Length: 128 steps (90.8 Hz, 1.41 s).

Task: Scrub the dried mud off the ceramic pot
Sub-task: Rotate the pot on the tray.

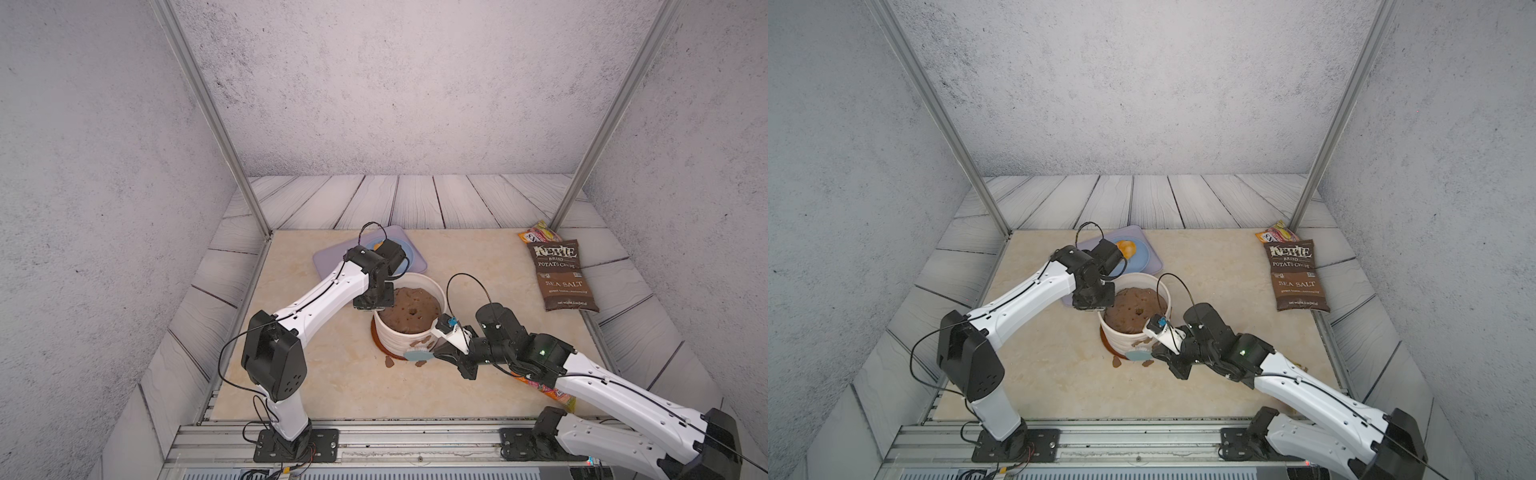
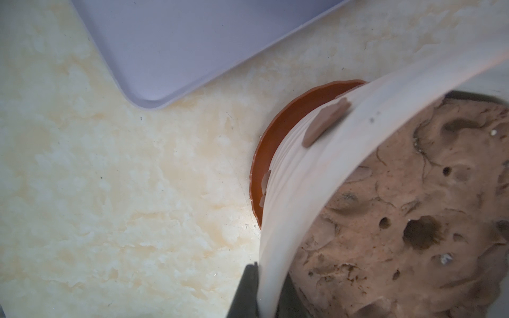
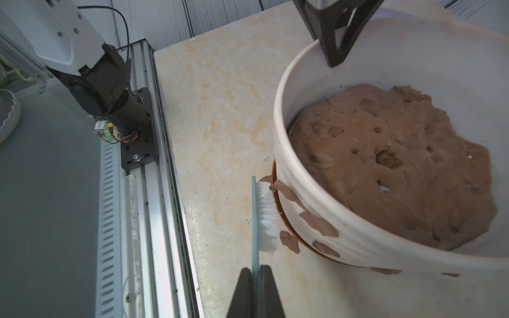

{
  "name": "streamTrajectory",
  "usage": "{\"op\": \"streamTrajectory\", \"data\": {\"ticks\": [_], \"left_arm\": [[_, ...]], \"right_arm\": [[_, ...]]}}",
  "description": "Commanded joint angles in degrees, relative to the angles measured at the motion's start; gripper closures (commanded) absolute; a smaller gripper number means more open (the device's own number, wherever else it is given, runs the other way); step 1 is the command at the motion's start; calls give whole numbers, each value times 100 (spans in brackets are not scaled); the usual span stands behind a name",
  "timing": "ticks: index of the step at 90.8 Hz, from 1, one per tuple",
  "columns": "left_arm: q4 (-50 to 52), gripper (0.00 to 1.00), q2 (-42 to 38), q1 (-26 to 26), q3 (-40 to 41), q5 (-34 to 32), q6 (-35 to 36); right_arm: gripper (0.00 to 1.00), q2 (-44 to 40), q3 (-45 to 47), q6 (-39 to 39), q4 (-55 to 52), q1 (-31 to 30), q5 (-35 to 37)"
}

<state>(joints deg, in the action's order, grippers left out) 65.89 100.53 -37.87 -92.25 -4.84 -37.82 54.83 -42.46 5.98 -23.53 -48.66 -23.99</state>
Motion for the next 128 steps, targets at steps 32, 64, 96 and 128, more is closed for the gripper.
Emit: {"op": "streamTrajectory", "data": {"ticks": [32, 64, 96, 128], "left_arm": [[-124, 96, 371, -1, 77, -378, 739], [-465, 96, 171, 137, 184, -500, 2263], [-750, 96, 248, 245, -49, -207, 3476], [-780, 72, -146, 254, -51, 220, 3157]], "right_arm": [[100, -296, -106, -370, 276, -319, -334], [100, 113, -810, 38, -202, -302, -396], [100, 407, -1295, 143, -461, -262, -361], [100, 169, -1327, 204, -716, -191, -79]]}}
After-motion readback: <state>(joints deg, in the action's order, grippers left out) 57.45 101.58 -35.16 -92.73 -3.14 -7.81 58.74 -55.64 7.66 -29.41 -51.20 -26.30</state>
